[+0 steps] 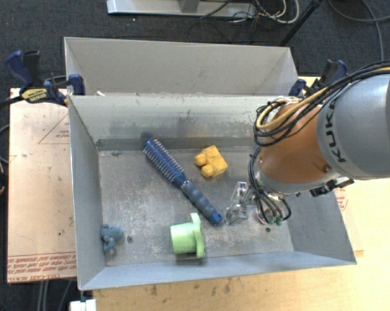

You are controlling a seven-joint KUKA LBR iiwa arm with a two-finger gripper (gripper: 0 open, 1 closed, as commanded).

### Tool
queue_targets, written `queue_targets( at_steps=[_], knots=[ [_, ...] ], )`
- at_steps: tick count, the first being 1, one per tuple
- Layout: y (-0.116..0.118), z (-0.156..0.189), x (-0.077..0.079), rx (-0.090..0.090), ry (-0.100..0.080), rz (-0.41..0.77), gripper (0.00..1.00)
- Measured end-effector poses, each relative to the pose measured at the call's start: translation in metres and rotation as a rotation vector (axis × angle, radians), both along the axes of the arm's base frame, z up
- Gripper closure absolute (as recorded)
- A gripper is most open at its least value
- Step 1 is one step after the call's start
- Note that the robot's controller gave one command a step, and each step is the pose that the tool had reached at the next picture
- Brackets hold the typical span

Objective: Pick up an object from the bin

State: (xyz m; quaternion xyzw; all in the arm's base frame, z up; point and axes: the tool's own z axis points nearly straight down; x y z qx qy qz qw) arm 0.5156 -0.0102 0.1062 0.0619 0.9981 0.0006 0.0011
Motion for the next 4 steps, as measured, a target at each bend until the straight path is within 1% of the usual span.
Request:
queue_targets(
  at_steps=[1, 2, 3, 4],
  knots=[
    [0.000, -0.001, 0.000, 0.000, 0.001, 0.000, 0.00],
    [0.047, -0.033, 0.003, -0.003, -0.004, 0.024, 0.00],
    [0.047, -0.030, 0.005, 0.001, -0.012, 0.021, 1.00],
    [0.007, 0.190, -0.013, -0.002, -0.009, 0.132, 1.00]
  ],
)
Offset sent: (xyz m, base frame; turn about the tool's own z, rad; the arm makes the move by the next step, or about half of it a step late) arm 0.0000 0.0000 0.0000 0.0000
